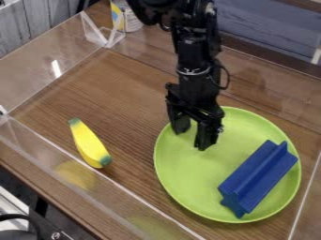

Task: Remove the banana from inside the green plate and put it on the table

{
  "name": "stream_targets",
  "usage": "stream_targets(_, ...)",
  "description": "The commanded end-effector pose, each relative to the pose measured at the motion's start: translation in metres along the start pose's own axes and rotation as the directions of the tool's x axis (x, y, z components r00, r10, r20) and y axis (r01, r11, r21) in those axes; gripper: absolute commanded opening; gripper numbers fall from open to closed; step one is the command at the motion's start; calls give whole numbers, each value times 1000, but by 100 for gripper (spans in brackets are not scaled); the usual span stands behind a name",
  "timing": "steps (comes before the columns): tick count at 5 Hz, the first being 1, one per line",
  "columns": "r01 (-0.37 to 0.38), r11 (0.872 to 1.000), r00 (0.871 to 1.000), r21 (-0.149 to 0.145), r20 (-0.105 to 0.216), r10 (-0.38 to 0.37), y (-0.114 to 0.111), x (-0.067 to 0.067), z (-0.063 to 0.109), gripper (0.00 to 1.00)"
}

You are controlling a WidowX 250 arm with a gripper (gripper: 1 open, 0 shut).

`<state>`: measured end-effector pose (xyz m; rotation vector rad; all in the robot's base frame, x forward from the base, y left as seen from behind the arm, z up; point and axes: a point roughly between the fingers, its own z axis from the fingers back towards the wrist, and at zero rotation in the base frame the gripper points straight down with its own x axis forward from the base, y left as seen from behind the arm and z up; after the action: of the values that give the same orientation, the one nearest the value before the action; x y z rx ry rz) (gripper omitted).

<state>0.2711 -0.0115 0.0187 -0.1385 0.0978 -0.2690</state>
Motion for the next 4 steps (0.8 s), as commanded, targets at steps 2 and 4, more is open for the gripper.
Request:
stream_targets(2, -47, 999, 999, 3, 7, 47, 9, -6, 5, 100)
stream_targets(4, -59, 998, 998, 5, 8, 59, 12, -8, 5, 100)
